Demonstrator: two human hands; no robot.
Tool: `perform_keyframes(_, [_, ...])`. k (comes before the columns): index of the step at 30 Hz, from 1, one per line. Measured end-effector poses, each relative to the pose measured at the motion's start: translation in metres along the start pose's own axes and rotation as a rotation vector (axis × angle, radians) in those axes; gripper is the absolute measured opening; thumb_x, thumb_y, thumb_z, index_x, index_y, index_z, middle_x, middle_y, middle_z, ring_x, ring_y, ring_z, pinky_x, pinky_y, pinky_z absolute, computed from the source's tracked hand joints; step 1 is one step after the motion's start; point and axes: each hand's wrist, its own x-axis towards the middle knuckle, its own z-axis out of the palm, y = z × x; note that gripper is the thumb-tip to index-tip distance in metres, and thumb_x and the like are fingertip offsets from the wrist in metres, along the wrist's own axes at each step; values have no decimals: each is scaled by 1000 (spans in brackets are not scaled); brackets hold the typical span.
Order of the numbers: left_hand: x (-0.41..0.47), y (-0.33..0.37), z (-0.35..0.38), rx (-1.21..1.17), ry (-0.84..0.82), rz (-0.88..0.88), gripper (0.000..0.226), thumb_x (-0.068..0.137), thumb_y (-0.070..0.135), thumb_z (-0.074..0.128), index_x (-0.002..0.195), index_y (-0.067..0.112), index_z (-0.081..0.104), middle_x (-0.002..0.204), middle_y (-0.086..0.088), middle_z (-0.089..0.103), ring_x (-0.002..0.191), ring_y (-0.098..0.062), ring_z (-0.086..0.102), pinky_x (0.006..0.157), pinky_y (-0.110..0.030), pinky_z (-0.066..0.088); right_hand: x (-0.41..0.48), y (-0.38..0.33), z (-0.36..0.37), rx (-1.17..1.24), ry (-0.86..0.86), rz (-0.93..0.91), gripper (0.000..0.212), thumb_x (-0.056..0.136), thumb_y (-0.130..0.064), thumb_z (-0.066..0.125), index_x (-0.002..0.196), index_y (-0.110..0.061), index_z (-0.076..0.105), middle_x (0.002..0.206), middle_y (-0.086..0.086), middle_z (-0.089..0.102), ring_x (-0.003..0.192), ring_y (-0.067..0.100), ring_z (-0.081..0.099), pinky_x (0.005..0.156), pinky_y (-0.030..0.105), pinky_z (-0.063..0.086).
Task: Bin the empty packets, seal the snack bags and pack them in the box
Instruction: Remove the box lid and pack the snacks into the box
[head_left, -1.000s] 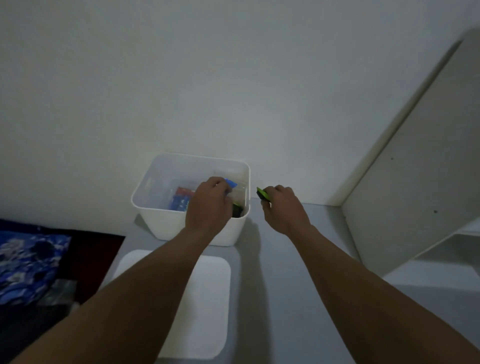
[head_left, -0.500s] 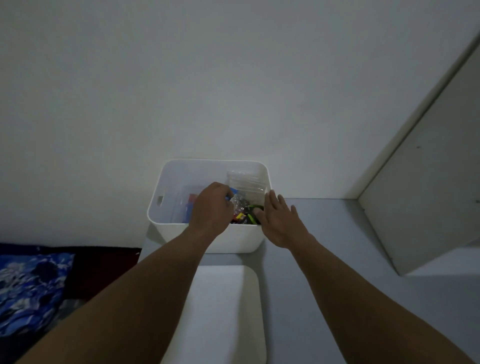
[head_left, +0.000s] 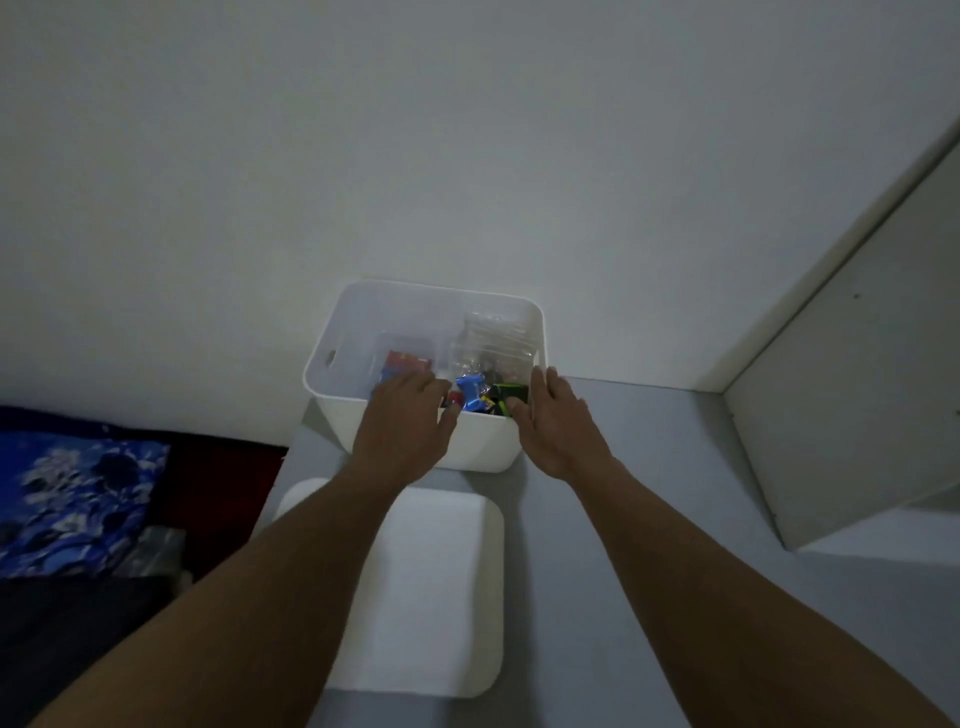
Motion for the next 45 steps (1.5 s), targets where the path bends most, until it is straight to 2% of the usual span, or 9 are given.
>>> perform_keyframes(4, [-56,-15,-7,102,-13,-71,53,94,44,43,132,10,59,140,-19,55,131,-38,48,108,-57,37,-32,-6,18,1,110,0,66,104,-45,30,157,-9,12,163,17,12,150,32,16,119,51,19])
perform_keyframes(10, [-129,-52,-2,158,38,-112,60,95,39,49,145,7,44,150,-25,40,139,-42,37,108,-60,35,-84,-23,66,124,182,119,71,104,-41,34,157,-7,1,163,19,10,150,33,15,120,49,19])
perform_keyframes(17, [-201,-100,21,285,-299,-226,71,94,48,50,154,19,24,156,-21,31,143,-40,29,111,-56,32,-137,-32,142,36,-73,279,81,99,-37,49,157,-7,0,159,19,20,145,36,26,113,48,32])
perform_keyframes(25, [-227,-109,26,71,-498,-580,85,91,45,61,156,20,11,154,-14,28,133,-38,36,104,-46,39,-160,-35,177,106,-146,465,85,93,-34,60,156,-8,9,144,22,35,131,42,38,103,46,39])
perform_keyframes(29, [-219,-118,25,-125,-422,-805,94,75,35,79,150,16,26,136,-16,50,124,-39,47,97,-47,44,-159,-35,172,311,-113,616,90,83,-30,73,154,-12,20,143,19,35,133,41,37,106,48,37])
perform_keyframes(35, [-215,-136,-4,-326,-387,-1063,56,75,37,72,121,6,59,121,-16,61,107,-39,58,88,-42,51,-171,-38,155,513,-84,679,78,70,-26,84,138,-10,49,138,15,53,122,35,53,103,47,46])
perform_keyframes(38, [-206,-134,-27,-402,-317,-1063,37,79,27,67,108,5,67,110,-17,67,98,-39,62,86,-41,53,-174,-45,134,594,-56,649,77,68,-20,86,136,-8,52,133,13,58,116,33,58,99,49,50])
perform_keyframes(43, [-189,-126,-71,-487,-273,-1024,29,84,20,60,108,5,67,110,-16,66,84,-31,60,72,-33,48,-180,-64,81,702,24,575,75,66,-15,85,132,-11,49,127,10,54,110,29,57,93,44,51])
perform_keyframes(45, [-177,-124,-88,-493,-282,-1013,30,87,20,59,109,2,66,116,-17,65,89,-33,60,73,-35,47,-182,-69,59,752,64,549,72,69,-12,84,131,-12,48,118,7,52,102,27,56,86,40,50])
